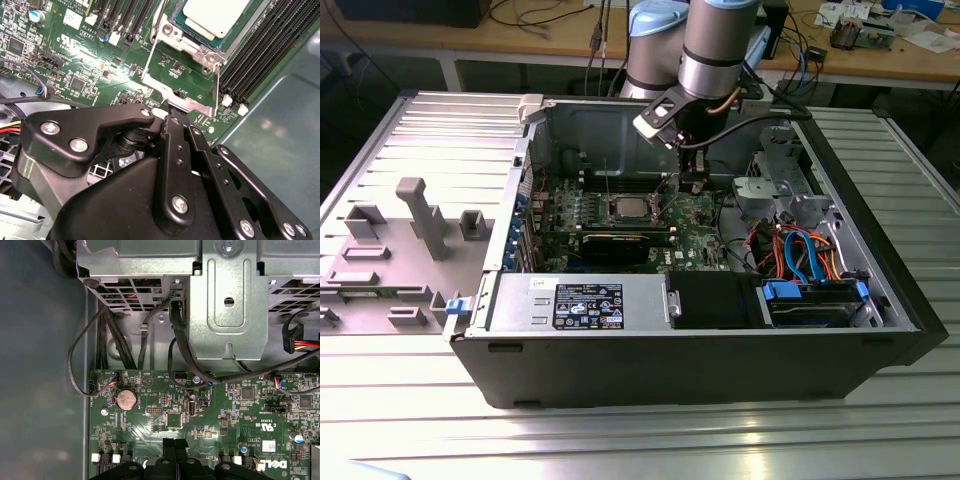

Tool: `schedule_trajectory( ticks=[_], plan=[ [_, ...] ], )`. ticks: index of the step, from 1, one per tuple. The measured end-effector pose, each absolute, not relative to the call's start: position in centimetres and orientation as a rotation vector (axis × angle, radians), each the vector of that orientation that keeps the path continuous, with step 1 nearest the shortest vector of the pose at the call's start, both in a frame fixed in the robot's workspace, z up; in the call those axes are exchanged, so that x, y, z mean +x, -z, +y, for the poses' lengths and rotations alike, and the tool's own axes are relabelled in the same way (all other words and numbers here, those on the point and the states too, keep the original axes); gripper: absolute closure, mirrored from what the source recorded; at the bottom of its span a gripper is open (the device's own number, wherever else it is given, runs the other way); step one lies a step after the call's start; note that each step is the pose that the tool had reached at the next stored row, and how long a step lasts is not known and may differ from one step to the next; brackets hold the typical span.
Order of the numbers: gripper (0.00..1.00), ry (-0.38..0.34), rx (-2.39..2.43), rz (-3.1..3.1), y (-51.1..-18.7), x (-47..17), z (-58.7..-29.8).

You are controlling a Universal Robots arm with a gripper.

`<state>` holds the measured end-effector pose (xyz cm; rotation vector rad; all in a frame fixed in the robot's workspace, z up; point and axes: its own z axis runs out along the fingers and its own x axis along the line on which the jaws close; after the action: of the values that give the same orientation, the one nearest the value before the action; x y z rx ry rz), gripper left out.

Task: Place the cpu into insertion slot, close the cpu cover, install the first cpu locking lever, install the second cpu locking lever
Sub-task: 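Close the cpu cover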

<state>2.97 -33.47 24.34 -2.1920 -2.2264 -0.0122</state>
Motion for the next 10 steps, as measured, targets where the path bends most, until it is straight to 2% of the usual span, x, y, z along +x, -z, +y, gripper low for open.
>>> schedule_trajectory(
  ticks=[10],
  plan=[
    [0.89,0.012,-2.191,-2.227,-24.28,2.32,-33.47]
  ],
)
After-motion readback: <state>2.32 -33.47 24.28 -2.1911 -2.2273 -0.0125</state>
